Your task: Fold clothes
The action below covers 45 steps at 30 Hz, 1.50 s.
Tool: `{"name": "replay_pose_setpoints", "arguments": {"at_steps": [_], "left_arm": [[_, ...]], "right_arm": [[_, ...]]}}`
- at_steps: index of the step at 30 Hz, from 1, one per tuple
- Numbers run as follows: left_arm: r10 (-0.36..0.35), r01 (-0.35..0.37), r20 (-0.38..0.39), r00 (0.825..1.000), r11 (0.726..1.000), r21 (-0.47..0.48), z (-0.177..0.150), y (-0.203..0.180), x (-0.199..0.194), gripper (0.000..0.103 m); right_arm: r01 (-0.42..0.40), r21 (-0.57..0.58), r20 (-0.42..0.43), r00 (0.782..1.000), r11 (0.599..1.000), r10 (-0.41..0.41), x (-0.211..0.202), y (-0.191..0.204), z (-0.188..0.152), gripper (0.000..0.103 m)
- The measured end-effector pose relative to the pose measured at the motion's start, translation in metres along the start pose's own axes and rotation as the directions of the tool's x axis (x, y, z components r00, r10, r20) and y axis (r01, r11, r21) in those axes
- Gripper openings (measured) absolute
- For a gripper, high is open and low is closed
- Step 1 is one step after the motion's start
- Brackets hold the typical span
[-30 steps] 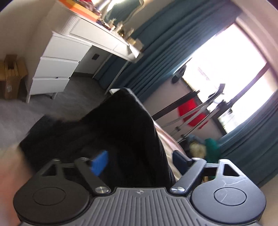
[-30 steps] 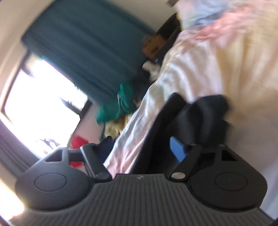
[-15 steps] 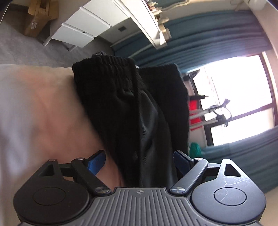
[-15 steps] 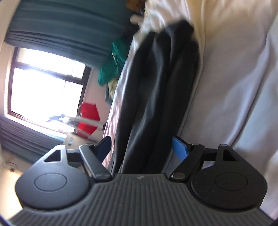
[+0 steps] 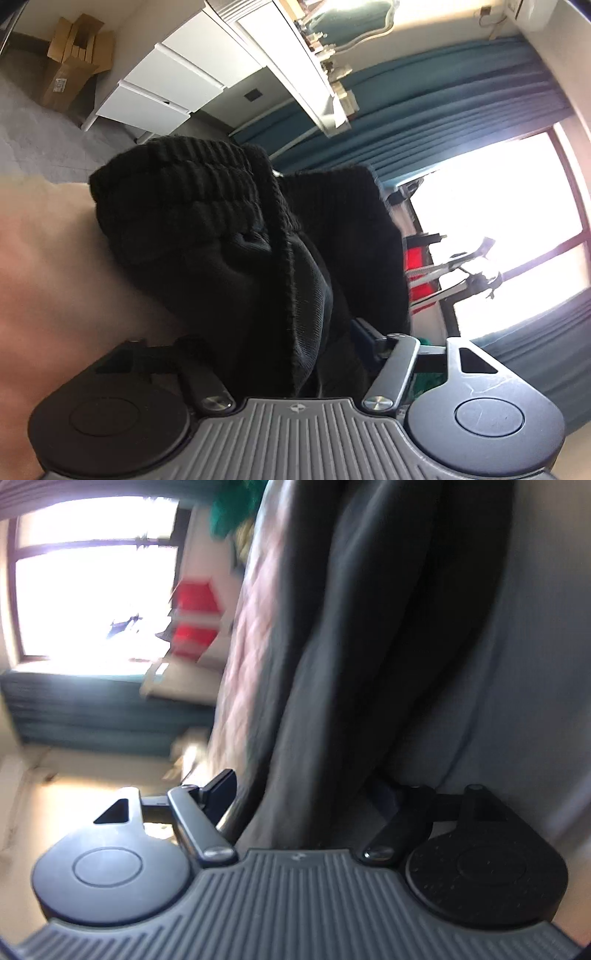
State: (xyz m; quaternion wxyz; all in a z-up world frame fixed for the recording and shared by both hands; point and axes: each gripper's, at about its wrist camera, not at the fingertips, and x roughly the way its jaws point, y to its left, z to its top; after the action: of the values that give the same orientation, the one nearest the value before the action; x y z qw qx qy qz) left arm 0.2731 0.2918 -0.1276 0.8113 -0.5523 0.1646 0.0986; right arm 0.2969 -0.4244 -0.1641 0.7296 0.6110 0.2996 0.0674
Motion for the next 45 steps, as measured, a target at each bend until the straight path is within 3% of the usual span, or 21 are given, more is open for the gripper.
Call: {"name": "replay_pose_setpoints", "arguments": {"at_steps": [2,3,5,7,8,9,10,12,13,17,22,28,33,36,40,45], "left_arm": [[0.031,-0.031,-0.003,1.000,0.999,-0.025,0.004,0.003,0.003,0.044],[0.068,-0.068,-0.008,0.998,0.997,-0.024,0.005,0.003,0.006,0.024],[0.082,-0.083,-0.011,0.997,0.996,-0.037,0.009,0.006,0.004,0.019],[0.076,-0.076,-0.004,0.997,0.997,-0.028,0.013,0.005,0.003,0.014],[0.072,-0.072,0.001,0.997,0.997,-0.021,0.016,0.004,0.002,0.013],[0.060,-0.060,0.004,0.998,0.998,-0.022,0.016,0.003,-0.002,0.011],[0.048,-0.048,0.007,0.999,0.999,-0.023,0.017,0.002,-0.006,0.009],[0.019,-0.019,0.017,1.000,1.000,-0.009,0.016,-0.003,-0.016,0.009],[0.002,-0.002,0.023,1.000,1.000,0.005,0.015,-0.007,-0.023,0.008],[-0.034,0.033,0.043,0.999,0.999,0.011,0.010,-0.022,-0.044,0.008],[-0.061,0.064,0.038,0.997,0.993,-0.103,0.012,-0.020,-0.085,0.007],[-0.082,0.085,0.023,0.996,0.980,-0.181,0.024,-0.001,-0.146,0.006],[-0.079,0.085,0.046,0.996,0.986,-0.142,0.026,0.005,-0.200,0.006],[-0.036,0.039,0.043,0.998,0.996,-0.074,0.023,0.007,-0.223,0.006],[0.032,-0.031,0.011,0.999,0.997,-0.075,0.019,0.023,-0.226,0.007],[0.042,-0.043,-0.014,0.999,0.999,-0.026,0.014,0.026,-0.231,0.012]], "right_arm": [[-0.014,0.021,-0.003,1.000,1.000,0.014,0.009,0.005,-0.007,0.080],[-0.008,0.019,0.039,0.999,1.000,0.007,0.012,0.005,-0.001,0.079],[0.015,0.038,0.127,0.992,0.999,-0.020,0.017,-0.001,0.026,0.078],[0.008,0.079,0.201,0.979,0.997,-0.024,0.013,-0.011,0.035,0.064],[0.004,0.100,0.237,0.971,0.995,-0.027,0.010,-0.016,0.040,0.063],[0.011,0.099,0.273,0.961,0.995,-0.038,0.007,-0.018,0.044,0.056],[0.040,0.074,0.307,0.950,0.996,-0.061,0.001,-0.016,0.047,0.041],[0.087,0.056,0.365,0.925,0.995,-0.101,-0.010,-0.014,0.051,0.021],[0.089,0.044,0.376,0.921,0.995,-0.099,-0.014,-0.013,0.051,0.015],[0.111,-0.009,0.412,0.906,0.994,-0.098,-0.027,-0.004,0.049,0.012],[0.097,-0.028,0.448,0.891,0.995,-0.074,-0.052,0.016,0.034,0.010],[0.131,0.022,0.422,0.897,0.991,-0.128,-0.098,0.007,0.020,0.008],[0.106,0.009,0.478,0.873,0.994,-0.098,-0.167,0.006,-0.006,0.003],[0.187,-0.079,0.502,0.856,0.979,-0.123,-0.196,0.015,-0.012,0.003],[0.122,0.065,0.517,0.845,0.990,-0.138,-0.237,-0.024,-0.016,0.004],[-0.017,0.262,0.467,0.877,0.965,-0.111,-0.237,-0.067,-0.014,0.007]]}}
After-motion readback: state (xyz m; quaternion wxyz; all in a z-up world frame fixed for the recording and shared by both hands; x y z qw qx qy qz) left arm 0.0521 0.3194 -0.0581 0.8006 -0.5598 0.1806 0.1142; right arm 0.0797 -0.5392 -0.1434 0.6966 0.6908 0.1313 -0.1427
